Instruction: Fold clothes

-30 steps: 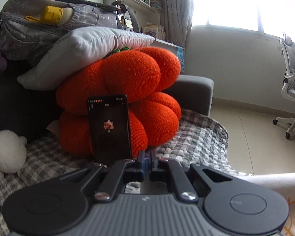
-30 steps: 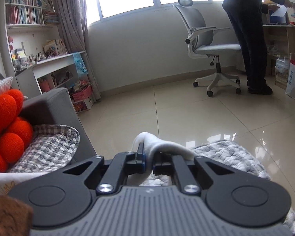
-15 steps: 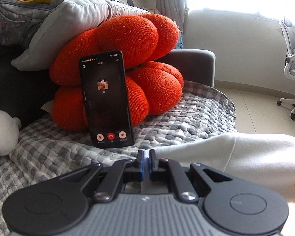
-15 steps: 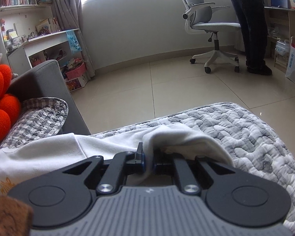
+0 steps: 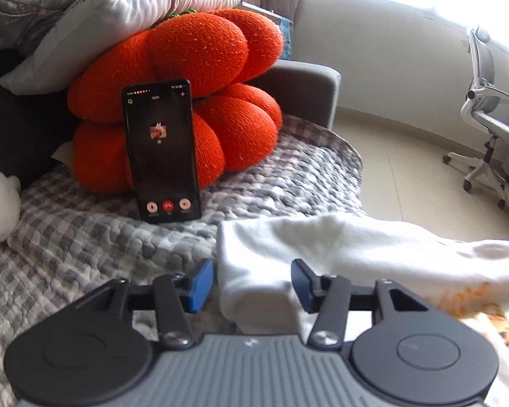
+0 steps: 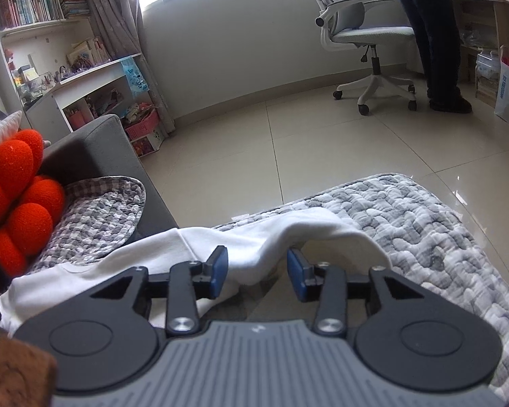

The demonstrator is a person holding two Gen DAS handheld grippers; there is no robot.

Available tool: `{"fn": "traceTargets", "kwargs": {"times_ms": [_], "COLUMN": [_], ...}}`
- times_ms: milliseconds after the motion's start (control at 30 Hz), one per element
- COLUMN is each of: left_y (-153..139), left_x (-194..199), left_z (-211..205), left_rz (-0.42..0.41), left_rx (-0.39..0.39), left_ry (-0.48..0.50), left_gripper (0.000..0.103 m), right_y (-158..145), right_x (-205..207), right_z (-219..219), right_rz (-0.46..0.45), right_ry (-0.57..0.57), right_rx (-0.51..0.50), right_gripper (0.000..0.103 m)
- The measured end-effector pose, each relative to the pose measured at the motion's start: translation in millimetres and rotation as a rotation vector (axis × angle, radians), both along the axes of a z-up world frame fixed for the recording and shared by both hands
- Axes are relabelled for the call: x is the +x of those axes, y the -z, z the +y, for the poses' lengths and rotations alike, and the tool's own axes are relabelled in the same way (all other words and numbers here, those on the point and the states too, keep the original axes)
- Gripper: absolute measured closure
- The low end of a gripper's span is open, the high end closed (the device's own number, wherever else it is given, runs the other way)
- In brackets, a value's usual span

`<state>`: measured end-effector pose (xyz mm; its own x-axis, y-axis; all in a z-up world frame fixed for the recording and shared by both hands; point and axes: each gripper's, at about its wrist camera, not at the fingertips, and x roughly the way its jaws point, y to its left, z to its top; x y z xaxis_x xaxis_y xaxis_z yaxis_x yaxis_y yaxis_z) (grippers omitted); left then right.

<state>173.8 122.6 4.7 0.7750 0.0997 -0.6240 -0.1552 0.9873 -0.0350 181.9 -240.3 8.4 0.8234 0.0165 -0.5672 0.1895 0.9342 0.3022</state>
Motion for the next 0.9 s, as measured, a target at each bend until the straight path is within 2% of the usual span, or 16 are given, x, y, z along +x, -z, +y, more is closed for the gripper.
{"fn": "traceTargets", "kwargs": {"times_ms": [333,400,633,800,900], "left_y": [-20,-19,1,10,10], "left_x": [-55,-64,-91,-94,-98], "left_z": [-12,-13,-15,-24,-28], "left_rz": [0.110,0.126,0.154,0.175,0.184], "left_rx": [-0.116,-0.142,-0.253,-0.222,-0.249], "left_ry": [0.034,0.038,0.057,0.114,0.179], "left_gripper": [0.037,0.033,0.031,0.033,0.035], "right_y": [-16,-16,1,21,24], "right_x": [-45,-52,-75,-79,-76], "right_z": [14,16,29,44,53], "right_rz": [0.031,0.034,0.056,0.110,0.135], "right_ry": [-0.001,0.003,-0.025,-0.102,-0.149], "right_rx": [0.061,0.071,0.147,0.120,0.129], "right_gripper": [0.053,0.052,0.049,0.048,0.048]}}
